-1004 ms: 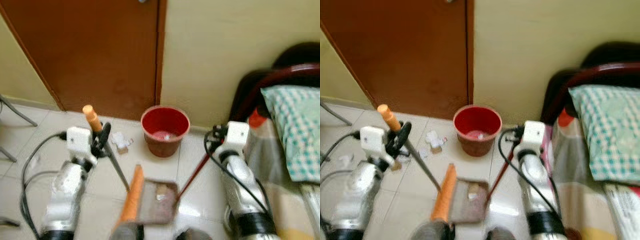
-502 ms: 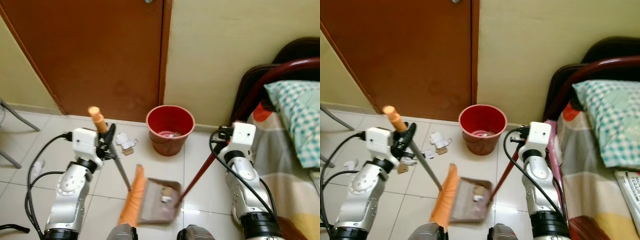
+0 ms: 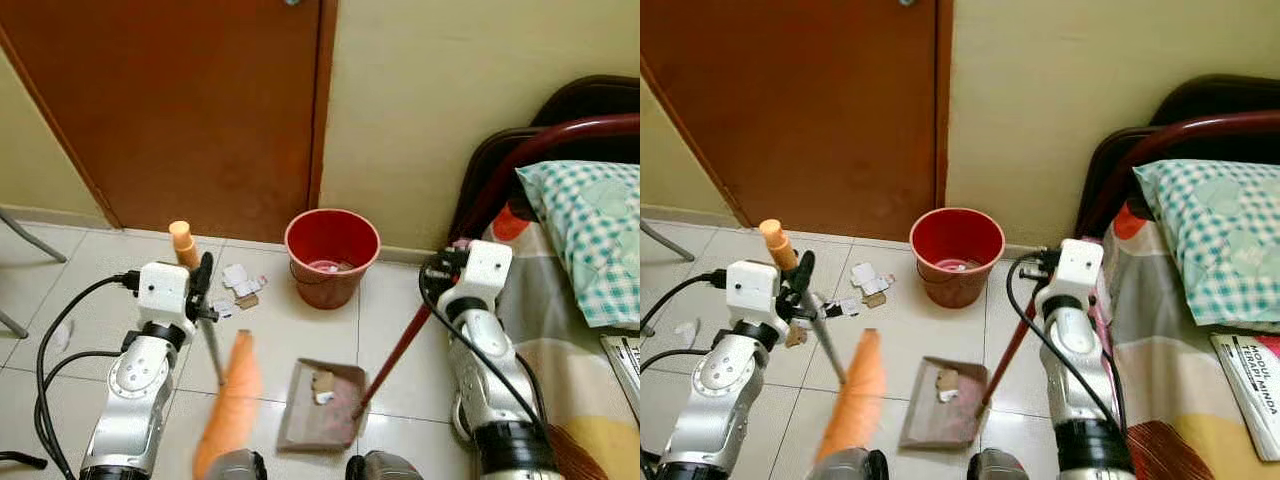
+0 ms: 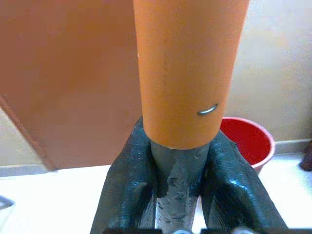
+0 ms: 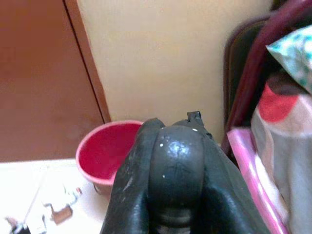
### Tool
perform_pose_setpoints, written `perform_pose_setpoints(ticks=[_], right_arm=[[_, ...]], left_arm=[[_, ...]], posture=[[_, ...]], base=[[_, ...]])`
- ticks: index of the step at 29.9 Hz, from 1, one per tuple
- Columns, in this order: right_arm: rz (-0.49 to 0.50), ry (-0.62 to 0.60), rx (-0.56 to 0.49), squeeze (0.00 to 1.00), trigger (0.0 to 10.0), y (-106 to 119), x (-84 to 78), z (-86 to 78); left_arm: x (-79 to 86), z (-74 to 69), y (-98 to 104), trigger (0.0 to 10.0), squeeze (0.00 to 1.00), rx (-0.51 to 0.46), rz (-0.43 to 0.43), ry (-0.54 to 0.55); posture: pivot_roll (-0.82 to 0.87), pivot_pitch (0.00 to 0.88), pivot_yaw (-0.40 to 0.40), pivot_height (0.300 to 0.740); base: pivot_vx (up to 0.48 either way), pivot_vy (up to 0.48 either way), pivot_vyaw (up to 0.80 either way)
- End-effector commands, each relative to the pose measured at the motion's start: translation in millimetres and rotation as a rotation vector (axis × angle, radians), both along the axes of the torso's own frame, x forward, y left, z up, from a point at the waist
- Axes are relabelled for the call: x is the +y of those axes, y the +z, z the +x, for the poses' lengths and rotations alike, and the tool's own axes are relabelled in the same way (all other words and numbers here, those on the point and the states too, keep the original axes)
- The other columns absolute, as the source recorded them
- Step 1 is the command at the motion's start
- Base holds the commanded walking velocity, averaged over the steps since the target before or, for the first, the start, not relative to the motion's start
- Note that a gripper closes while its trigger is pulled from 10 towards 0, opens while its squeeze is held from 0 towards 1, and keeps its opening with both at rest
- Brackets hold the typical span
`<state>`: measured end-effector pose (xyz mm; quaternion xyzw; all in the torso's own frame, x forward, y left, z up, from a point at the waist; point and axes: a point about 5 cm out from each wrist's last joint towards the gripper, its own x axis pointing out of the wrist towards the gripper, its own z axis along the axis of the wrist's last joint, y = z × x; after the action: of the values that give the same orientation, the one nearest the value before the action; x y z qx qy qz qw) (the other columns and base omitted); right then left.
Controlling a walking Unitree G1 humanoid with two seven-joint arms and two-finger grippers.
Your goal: Sweep floor
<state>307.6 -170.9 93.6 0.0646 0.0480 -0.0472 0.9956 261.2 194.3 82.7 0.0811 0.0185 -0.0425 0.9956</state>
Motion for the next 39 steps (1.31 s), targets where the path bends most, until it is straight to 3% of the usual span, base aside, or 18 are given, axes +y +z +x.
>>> perform_pose_setpoints(ticks=[1,6,14,17,22,28,32,39], right_arm=[[0.019,-0.017,-0.058,0.0,10.0,14.9,-4.8,11.4],[0.037,0.009,-0.093,0.0,10.0,30.1,-1.7,25.9],[0.103,0.127,-0.139,0.0,10.0,54.9,34.0,46.3],[0.14,0.192,-0.197,0.0,10.0,80.6,54.5,58.2],[0.153,0.256,-0.297,0.0,10.0,120.4,67.2,71.1],[0.092,0.307,-0.468,0.0,10.0,173.5,72.8,80.8],[-0.005,0.342,-0.657,0.0,10.0,220.0,76.7,77.4],[-0.112,0.329,-0.787,0.0,10.0,246.5,76.8,71.4]], left_arm=[[11.4,-3.6,-6.5,10.0,0.0,0.045,0.05,0.061],[13.0,-2.4,-8.8,10.0,0.0,0.059,0.051,0.089],[5.7,-0.8,-11.4,10.0,0.0,0.065,0.036,0.094],[0.4,-0.1,-12.1,10.0,0.0,0.065,0.028,0.083],[-1.8,1.4,-12.5,10.0,0.0,0.068,0.024,0.078],[-3.7,2.8,-12.4,10.0,0.0,0.065,0.015,0.082],[-9.2,1.0,-14.2,10.0,0.0,0.069,0.001,0.071],[-10.3,1.8,-14.3,10.0,0.0,0.07,-0.002,0.063]], posture=[[-0.02,0.069,-0.031,0.74],[-0.02,0.066,-0.037,0.74],[-0.02,0.068,-0.046,0.74],[-0.02,0.069,-0.05,0.74],[-0.01,0.067,-0.057,0.74],[-0.01,0.066,-0.063,0.74],[-0.01,0.066,-0.064,0.74],[-0.01,0.066,-0.064,0.74]], base=[[0.0,0.0,0.0],[0.0,0.0,0.0],[0.0,0.0,0.0],[0.0,0.0,0.0],[0.0,0.0,0.0],[0.0,0.0,0.0],[0.0,0.0,0.0],[0.0,0.0,0.0]])
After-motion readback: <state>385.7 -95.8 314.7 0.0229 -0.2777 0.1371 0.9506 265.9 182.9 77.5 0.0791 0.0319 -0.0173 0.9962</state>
